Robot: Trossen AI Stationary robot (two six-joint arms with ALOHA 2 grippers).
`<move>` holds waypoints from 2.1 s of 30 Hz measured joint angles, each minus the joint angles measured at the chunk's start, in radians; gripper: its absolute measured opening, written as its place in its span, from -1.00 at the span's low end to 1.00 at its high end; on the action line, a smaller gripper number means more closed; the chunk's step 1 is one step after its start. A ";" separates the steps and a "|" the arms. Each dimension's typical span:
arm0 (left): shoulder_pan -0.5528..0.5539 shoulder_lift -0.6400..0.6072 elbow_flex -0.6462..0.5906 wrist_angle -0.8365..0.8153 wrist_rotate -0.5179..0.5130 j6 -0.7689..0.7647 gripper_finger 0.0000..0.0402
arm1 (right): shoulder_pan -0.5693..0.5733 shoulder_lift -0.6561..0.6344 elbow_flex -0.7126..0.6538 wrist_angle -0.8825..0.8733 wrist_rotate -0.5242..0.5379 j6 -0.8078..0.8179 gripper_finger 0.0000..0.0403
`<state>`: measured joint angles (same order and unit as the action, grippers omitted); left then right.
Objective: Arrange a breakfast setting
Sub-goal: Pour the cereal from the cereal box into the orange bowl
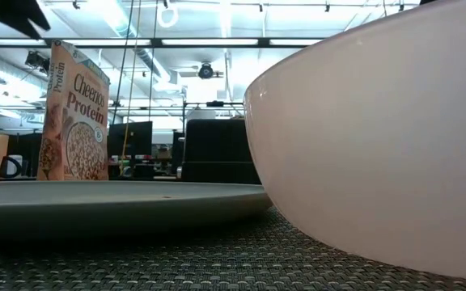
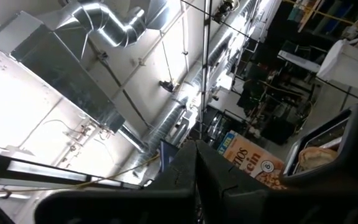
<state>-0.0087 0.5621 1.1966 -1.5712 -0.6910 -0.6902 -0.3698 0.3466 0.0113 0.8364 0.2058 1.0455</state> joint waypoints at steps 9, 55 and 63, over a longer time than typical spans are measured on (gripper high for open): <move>0.173 -0.002 -0.082 0.001 0.017 -0.086 0.48 | 0.000 0.000 0.000 0.000 -0.002 -0.006 -0.95; 0.216 0.243 -0.388 0.222 -0.225 -0.694 0.48 | 0.000 0.003 0.000 -0.001 -0.023 -0.021 -0.95; 0.248 0.255 -0.538 0.333 -0.193 -0.783 0.48 | 0.000 0.003 0.000 0.000 -0.028 -0.020 -0.95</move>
<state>0.2394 0.8173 0.6586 -1.2379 -0.8836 -1.4735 -0.3698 0.3492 0.0116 0.8360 0.1779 1.0252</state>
